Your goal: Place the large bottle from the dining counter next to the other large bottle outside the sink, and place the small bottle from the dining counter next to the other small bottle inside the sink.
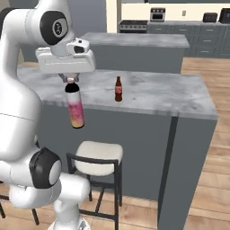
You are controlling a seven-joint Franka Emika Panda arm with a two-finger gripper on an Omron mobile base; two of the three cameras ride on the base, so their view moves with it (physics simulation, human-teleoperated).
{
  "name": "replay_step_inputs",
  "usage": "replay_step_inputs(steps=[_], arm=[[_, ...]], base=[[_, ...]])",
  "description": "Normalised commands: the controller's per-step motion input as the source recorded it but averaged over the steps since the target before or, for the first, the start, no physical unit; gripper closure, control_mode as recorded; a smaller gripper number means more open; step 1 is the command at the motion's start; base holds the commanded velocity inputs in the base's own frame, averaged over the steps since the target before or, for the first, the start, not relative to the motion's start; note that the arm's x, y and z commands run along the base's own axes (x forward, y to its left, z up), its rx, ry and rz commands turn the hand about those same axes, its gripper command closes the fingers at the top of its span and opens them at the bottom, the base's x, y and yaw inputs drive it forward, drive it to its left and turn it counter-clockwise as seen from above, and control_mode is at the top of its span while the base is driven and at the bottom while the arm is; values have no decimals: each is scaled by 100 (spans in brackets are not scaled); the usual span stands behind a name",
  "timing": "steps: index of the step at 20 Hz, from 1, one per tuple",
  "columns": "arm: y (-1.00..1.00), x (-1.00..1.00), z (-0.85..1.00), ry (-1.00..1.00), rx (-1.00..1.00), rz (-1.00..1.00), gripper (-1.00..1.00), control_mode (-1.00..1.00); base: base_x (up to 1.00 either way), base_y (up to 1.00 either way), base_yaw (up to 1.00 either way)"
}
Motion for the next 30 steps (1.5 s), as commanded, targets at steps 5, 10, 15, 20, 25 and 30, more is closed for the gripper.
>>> replay_step_inputs(steps=[5,10,15,20,25,30], arm=[[0,0,0,0,0,0,100,100],[0,0,0,0,0,0,100,100],[0,0,0,0,0,0,100,100],[0,0,0,0,0,0,100,100],[0,0,0,0,0,0,100,100],[0,0,0,0,0,0,100,100]], base=[[-68,-37,-2],[-7,-84,-7],[9,-99,0],[33,-100,0],[45,-99,0],[82,-95,1]])
